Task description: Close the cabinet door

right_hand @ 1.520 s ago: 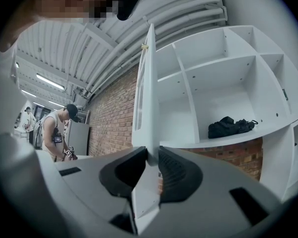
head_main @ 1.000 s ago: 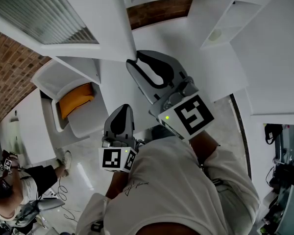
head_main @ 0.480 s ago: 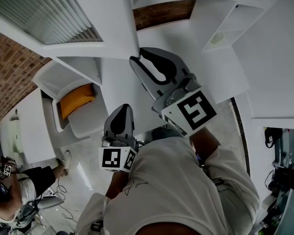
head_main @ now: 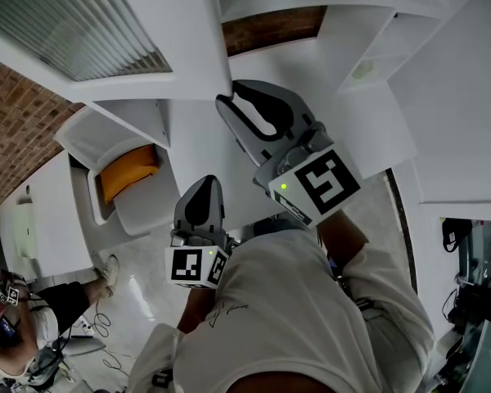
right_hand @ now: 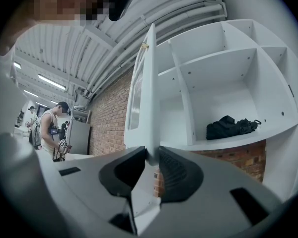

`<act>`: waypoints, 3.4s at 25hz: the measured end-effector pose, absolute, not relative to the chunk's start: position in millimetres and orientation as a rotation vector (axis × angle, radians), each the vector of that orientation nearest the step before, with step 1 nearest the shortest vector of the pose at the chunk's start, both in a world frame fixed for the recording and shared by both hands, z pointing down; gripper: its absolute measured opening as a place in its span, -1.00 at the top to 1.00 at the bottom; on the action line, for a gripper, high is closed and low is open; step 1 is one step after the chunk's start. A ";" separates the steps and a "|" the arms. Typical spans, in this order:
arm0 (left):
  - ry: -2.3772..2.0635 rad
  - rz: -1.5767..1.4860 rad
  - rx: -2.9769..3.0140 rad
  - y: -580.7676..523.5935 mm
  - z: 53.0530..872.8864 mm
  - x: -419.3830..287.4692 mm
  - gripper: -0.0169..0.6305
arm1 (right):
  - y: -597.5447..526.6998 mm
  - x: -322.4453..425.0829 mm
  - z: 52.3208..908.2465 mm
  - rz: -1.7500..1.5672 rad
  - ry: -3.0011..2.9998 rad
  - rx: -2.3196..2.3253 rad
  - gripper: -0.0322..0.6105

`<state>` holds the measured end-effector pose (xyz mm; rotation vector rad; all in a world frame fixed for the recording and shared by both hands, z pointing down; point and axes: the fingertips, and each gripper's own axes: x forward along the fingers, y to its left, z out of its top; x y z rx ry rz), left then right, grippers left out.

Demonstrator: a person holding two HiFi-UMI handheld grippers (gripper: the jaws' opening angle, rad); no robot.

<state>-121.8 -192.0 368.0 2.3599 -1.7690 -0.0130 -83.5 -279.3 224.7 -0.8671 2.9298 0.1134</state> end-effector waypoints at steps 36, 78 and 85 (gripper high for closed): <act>-1.827 -0.041 2.326 -217.0 368.0 -126.5 0.89 | -325.7 -84.2 224.8 0.098 2.923 -0.852 0.63; -1.814 -0.019 2.318 -218.6 374.4 -129.4 0.90 | -386.8 -91.2 224.6 0.055 2.860 -1.010 0.63; -1.825 -0.019 2.305 -220.6 376.3 -133.1 0.89 | -394.9 -92.5 225.6 0.070 2.845 -1.034 0.63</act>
